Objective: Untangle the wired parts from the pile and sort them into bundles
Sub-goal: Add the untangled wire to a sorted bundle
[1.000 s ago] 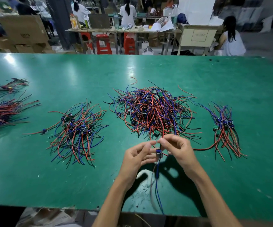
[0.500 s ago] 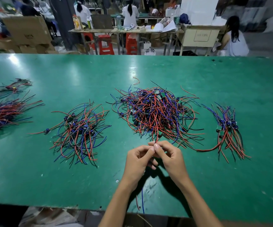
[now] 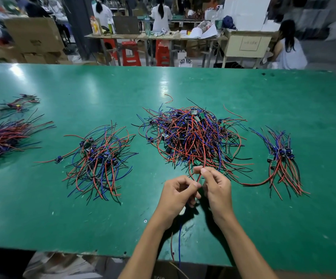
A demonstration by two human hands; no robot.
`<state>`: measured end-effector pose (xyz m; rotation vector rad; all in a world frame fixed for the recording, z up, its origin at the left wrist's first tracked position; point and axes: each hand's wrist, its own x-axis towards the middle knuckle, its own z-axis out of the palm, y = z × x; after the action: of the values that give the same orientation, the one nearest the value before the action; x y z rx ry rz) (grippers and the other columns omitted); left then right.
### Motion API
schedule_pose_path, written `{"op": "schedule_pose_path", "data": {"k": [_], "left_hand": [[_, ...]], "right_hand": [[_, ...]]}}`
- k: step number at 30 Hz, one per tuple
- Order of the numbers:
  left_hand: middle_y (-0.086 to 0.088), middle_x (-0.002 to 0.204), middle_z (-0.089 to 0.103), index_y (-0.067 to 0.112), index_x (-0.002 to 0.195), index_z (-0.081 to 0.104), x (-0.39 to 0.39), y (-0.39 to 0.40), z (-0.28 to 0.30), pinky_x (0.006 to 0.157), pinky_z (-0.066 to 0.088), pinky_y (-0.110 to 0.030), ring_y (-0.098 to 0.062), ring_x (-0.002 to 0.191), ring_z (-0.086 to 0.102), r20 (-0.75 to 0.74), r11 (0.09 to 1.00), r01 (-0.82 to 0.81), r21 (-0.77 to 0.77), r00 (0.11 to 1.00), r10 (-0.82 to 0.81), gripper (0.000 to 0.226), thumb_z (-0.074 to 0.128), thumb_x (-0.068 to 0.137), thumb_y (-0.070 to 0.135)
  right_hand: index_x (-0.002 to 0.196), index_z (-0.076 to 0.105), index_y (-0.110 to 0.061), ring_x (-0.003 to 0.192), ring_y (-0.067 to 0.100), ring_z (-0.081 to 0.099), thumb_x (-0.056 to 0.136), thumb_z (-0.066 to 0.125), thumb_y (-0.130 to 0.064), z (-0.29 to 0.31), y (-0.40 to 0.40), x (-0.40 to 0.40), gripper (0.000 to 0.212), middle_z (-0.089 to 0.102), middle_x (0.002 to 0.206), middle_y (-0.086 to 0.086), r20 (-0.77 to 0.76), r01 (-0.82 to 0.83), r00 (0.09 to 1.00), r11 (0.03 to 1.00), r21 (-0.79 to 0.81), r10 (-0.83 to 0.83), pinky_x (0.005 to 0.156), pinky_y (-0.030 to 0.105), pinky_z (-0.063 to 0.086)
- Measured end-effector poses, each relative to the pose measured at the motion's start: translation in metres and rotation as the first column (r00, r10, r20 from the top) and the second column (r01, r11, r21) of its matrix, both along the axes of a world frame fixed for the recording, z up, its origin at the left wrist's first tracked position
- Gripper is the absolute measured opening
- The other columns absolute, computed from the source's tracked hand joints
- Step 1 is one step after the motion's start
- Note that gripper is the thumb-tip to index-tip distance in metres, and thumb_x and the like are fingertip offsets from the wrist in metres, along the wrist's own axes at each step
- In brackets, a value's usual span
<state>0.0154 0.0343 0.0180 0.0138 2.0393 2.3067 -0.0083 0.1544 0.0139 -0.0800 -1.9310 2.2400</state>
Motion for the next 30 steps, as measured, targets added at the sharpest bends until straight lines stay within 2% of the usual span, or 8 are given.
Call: {"op": "schedule_pose_path", "data": {"k": [4,12,15,19,22,24,27,30], "left_hand": [[-0.008,0.064,0.066,0.005,0.081,0.069,0.001,-0.001,0.003,0.047,0.045,-0.021,-0.011,0.046,0.052,0.023,0.999,0.012,0.048,1.0,-0.013,0.016,0.062,0.096,0.002],[-0.008,0.064,0.066,0.004,0.081,0.069,0.004,-0.001,0.007,0.048,0.044,-0.02,-0.013,0.047,0.051,0.034,0.998,0.055,0.043,0.998,-0.056,0.015,0.062,0.095,0.001],[-0.008,0.062,0.065,0.004,0.081,0.07,0.005,0.0,0.006,0.048,0.044,-0.019,-0.012,0.046,0.051,0.037,0.997,0.078,0.006,0.996,-0.078,0.016,0.062,0.094,-0.001],[-0.004,0.067,0.067,0.011,0.081,0.077,0.008,-0.003,0.003,0.054,0.04,-0.016,-0.009,0.054,0.051,0.009,0.997,0.045,0.063,0.999,-0.046,0.012,0.07,0.09,0.01],[0.007,0.072,0.067,0.015,0.09,0.082,0.007,-0.006,0.0,0.056,0.039,-0.012,-0.002,0.059,0.048,0.025,0.981,-0.098,0.17,0.995,0.095,0.013,0.071,0.089,0.022],[0.006,0.076,0.067,0.013,0.097,0.08,0.003,-0.01,-0.001,0.056,0.044,-0.014,-0.005,0.061,0.051,0.105,0.914,-0.173,0.367,0.984,0.144,0.021,0.069,0.085,0.027],[0.0,0.079,0.066,0.011,0.106,0.074,-0.001,-0.017,-0.002,0.059,0.051,-0.016,-0.005,0.063,0.058,0.191,0.733,-0.253,0.632,0.967,0.169,0.026,0.068,0.083,0.023],[0.004,0.071,0.06,0.009,0.116,0.065,-0.001,-0.018,-0.003,0.046,0.046,-0.016,-0.002,0.049,0.048,0.213,0.718,-0.28,0.637,0.959,0.185,0.055,0.082,0.069,0.032]], "right_hand": [[0.091,0.076,-0.013,0.043,0.005,0.026,0.101,0.054,-0.009,0.012,-0.001,-0.017,0.024,0.065,0.065,-0.013,-0.012,0.051,0.999,0.998,-0.049,-0.052,0.039,0.015,0.025],[0.093,0.074,-0.015,0.04,0.004,0.027,0.099,0.051,-0.014,0.034,0.005,-0.039,0.023,0.074,0.093,-0.001,0.177,0.182,0.975,0.937,-0.3,-0.133,0.034,0.017,0.02],[0.094,0.069,-0.02,0.042,0.004,0.029,0.101,0.049,-0.019,0.03,0.004,-0.039,0.021,0.071,0.09,-0.003,0.31,0.178,0.95,0.867,-0.465,-0.029,0.036,0.017,0.022],[0.108,0.07,-0.022,0.043,0.002,0.034,0.104,0.047,-0.03,0.019,0.016,-0.035,0.025,0.075,0.089,-0.006,0.227,0.019,0.967,0.852,-0.523,0.118,0.036,0.015,0.025],[0.116,0.07,-0.018,0.043,0.005,0.038,0.101,0.054,-0.029,0.005,0.021,-0.021,0.024,0.076,0.091,0.003,0.151,-0.062,0.98,0.917,-0.394,0.131,0.035,0.018,0.031],[0.111,0.07,-0.026,0.048,0.008,0.049,0.097,0.063,-0.016,-0.006,0.02,-0.01,0.018,0.075,0.085,0.002,0.021,-0.084,0.996,0.995,-0.045,0.085,0.041,0.021,0.041],[0.111,0.065,-0.04,0.054,0.007,0.054,0.086,0.076,-0.024,-0.015,0.006,0.004,0.032,0.073,0.09,-0.014,-0.135,-0.13,0.955,0.78,0.612,0.264,0.057,0.026,0.05],[0.112,0.062,-0.045,0.053,0.012,0.053,0.078,0.078,-0.038,-0.009,-0.006,0.01,0.039,0.071,0.092,-0.021,-0.127,-0.171,0.923,0.68,0.713,0.364,0.058,0.021,0.048]]}}
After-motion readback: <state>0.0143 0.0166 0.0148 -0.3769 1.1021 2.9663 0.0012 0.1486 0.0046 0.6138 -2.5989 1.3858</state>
